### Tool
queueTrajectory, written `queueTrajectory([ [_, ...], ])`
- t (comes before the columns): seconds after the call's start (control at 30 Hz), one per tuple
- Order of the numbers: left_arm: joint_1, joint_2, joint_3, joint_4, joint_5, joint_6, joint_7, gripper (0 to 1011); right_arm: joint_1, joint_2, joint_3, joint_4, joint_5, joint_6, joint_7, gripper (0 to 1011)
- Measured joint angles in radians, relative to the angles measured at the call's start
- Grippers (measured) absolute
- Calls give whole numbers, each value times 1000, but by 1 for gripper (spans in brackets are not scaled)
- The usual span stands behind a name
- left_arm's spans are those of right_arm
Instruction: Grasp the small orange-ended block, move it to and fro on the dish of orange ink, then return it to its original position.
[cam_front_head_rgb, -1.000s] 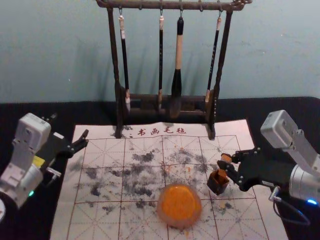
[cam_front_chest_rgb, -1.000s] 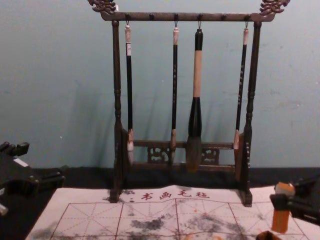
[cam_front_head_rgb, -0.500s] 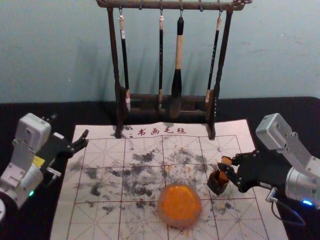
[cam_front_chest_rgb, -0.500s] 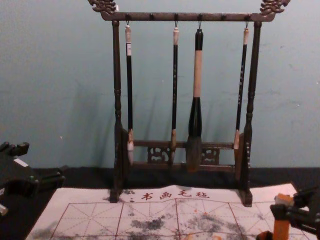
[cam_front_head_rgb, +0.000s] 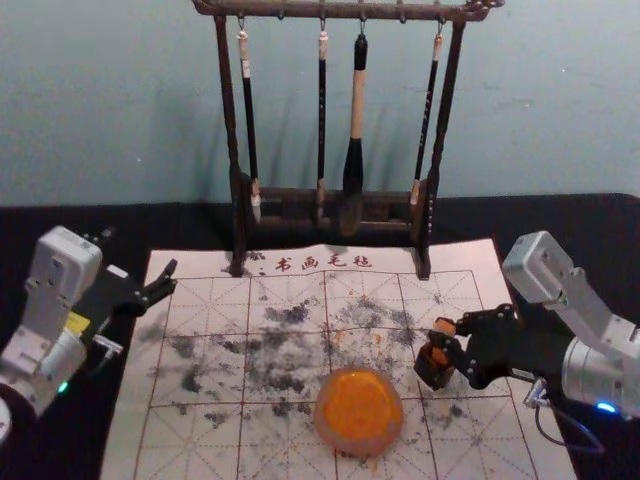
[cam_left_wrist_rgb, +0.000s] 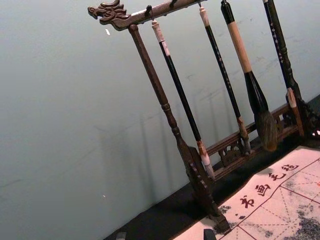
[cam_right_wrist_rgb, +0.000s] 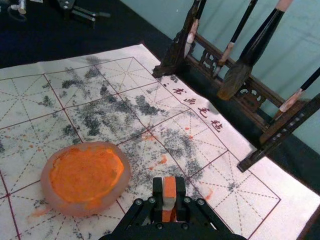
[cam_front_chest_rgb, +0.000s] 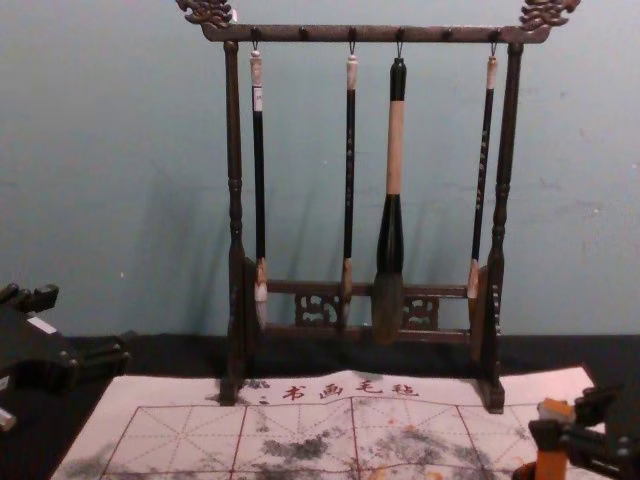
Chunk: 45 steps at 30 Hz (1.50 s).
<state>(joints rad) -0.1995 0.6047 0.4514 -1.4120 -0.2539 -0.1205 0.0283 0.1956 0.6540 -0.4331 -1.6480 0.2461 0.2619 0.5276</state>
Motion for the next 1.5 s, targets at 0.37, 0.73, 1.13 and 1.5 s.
queueTrajectory([
  [0.37, 0, 0, 0, 0, 0, 0, 0, 1001, 13, -14, -17, 28, -12, 2, 7, 99],
  [0.73, 0, 0, 0, 0, 0, 0, 0, 1001, 27, -35, -27, 68, -14, 1, 15, 98],
  [1.13, 0, 0, 0, 0, 0, 0, 0, 1001, 28, -39, -29, 80, -8, 0, 16, 99],
  [1.5, 0, 0, 0, 0, 0, 0, 0, 1001, 27, -38, -28, 79, -7, -1, 16, 98],
])
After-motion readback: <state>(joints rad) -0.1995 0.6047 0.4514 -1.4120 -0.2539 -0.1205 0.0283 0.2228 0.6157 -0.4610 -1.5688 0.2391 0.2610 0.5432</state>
